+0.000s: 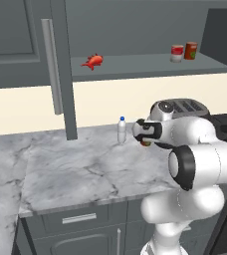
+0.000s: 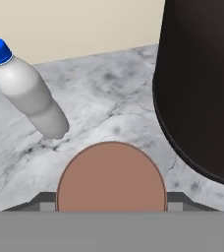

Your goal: Pick the cans from the counter and place them in their designated side in the cabinet.

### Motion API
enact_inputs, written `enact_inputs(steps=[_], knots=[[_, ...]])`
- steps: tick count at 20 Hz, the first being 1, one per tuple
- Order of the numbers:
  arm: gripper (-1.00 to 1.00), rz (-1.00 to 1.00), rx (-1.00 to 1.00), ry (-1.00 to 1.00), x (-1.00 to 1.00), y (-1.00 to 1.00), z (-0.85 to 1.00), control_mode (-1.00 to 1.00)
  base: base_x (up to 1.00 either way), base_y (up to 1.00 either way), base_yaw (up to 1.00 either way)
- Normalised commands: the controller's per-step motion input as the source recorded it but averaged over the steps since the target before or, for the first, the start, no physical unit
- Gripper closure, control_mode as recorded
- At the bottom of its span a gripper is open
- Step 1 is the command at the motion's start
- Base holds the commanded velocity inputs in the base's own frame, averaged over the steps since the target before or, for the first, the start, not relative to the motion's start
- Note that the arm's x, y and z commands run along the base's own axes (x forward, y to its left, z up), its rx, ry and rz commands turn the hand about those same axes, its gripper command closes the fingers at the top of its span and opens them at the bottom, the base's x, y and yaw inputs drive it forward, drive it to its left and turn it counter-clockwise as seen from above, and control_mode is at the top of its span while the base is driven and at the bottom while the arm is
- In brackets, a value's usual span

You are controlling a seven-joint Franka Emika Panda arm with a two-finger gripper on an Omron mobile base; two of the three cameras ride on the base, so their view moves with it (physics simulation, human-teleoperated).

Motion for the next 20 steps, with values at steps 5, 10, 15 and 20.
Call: enact_inputs(steps=[5,10,15,20], knots=[[1.0,0.0,0.02,-0.03,-0.03,-0.09,0.34,-1.0,0.0,0.0,0.0],[1.0,0.0,0.02,-0.04,-0.09,-0.08,0.33,-1.0,0.0,0.0,0.0],[1.0,0.0,0.02,-0.04,-0.12,-0.03,0.31,-1.0,0.0,0.0,0.0],[1.0,0.0,0.02,-0.06,-0.13,-0.03,0.3,-1.0,0.0,0.0,0.0]])
